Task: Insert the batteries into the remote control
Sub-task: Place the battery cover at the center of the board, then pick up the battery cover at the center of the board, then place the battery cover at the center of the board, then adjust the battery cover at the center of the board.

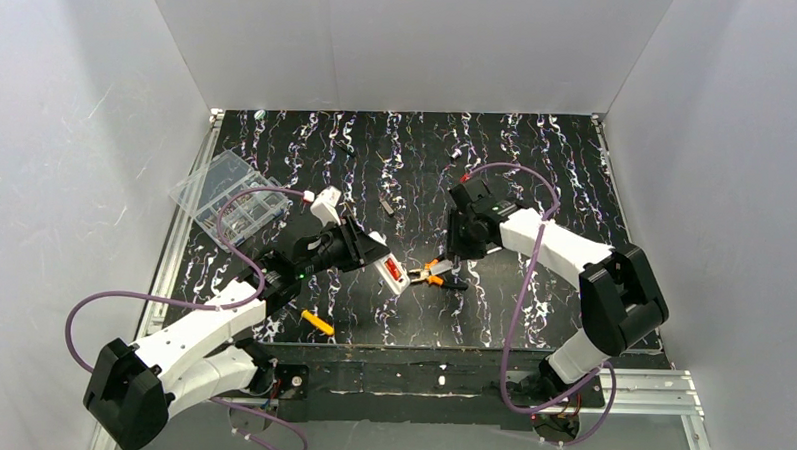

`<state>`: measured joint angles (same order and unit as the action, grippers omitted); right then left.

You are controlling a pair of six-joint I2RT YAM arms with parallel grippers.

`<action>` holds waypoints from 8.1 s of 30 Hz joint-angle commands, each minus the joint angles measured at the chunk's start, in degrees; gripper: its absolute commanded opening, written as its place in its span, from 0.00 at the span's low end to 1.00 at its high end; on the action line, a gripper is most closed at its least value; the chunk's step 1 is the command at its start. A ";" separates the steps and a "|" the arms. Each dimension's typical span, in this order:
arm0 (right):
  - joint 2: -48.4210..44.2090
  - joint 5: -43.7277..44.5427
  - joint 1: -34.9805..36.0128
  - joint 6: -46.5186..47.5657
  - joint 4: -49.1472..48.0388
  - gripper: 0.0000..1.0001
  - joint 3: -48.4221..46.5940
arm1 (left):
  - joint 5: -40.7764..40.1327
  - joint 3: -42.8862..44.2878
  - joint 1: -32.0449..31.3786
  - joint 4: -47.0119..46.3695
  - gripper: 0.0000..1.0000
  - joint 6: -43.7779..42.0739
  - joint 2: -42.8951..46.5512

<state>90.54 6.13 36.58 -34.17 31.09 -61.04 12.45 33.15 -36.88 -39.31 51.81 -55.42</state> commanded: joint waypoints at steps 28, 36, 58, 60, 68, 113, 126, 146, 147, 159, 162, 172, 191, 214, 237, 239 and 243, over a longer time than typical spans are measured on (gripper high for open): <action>2.03 -11.05 -1.25 -22.27 -9.41 0.67 6.42 | -1.10 0.25 -0.09 2.11 0.03 -2.81 5.78; 4.08 -10.00 -1.25 -23.31 -11.88 0.68 6.91 | -1.33 0.05 0.03 2.63 0.03 -3.12 6.64; 6.46 -10.01 -1.26 -22.96 -16.19 0.30 7.80 | -1.57 -0.11 0.59 4.04 0.04 -3.36 7.65; 6.06 -10.06 -1.25 -22.79 -16.18 0.25 8.07 | -1.45 -0.10 0.62 3.97 0.05 -3.33 7.51; 2.92 -8.89 -1.25 -21.52 -15.28 0.09 9.90 | -1.03 0.21 0.67 3.16 0.05 -3.01 6.47; -21.37 7.91 9.30 -64.91 -23.11 0.01 38.27 | -0.79 0.42 0.67 4.25 0.04 -2.33 7.76; -8.07 -1.11 14.45 -57.87 -25.76 0.30 23.46 | -1.96 0.26 0.74 7.35 0.05 -3.99 10.48; -13.21 -0.22 6.62 -21.31 -19.61 0.02 20.46 | -1.09 0.56 0.69 6.01 0.06 -3.18 9.17; -11.52 -1.01 6.49 -19.64 -21.27 0.01 19.99 | -1.09 0.61 0.72 6.34 0.06 -3.34 9.33; -9.49 -1.14 4.99 -13.24 -27.54 0.01 14.41 | -2.82 0.46 0.69 9.16 0.06 -4.52 12.26; -8.10 -1.05 4.35 -13.11 -25.56 0.01 13.19 | -2.80 0.44 0.70 8.98 0.06 -4.53 12.05; -4.85 -1.51 4.03 -12.83 -15.68 0.01 12.67 | -2.72 0.30 0.72 8.63 0.06 -4.28 11.65; -15.09 -3.12 4.09 -12.08 -11.61 0.01 20.11 | -2.33 -0.14 0.68 7.06 0.06 -3.47 10.25; -5.51 3.72 2.01 -5.91 -8.78 0.05 13.89 | -2.59 0.31 0.76 8.39 0.06 -3.86 11.04; -1.11 -4.69 1.99 1.31 -14.38 0.08 12.53 | -3.02 0.53 0.72 9.77 0.06 -4.63 12.04; -2.08 -5.66 2.00 0.84 -14.52 0.07 14.24 | -3.02 0.30 0.67 9.49 0.06 -4.35 11.96; -4.33 -9.90 2.60 -1.10 -14.69 0.05 17.27 | -2.80 0.07 0.70 8.50 0.06 -3.88 11.29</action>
<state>89.12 0.82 38.63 -34.33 16.49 -46.76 9.58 32.69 -36.49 -28.38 47.99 -44.77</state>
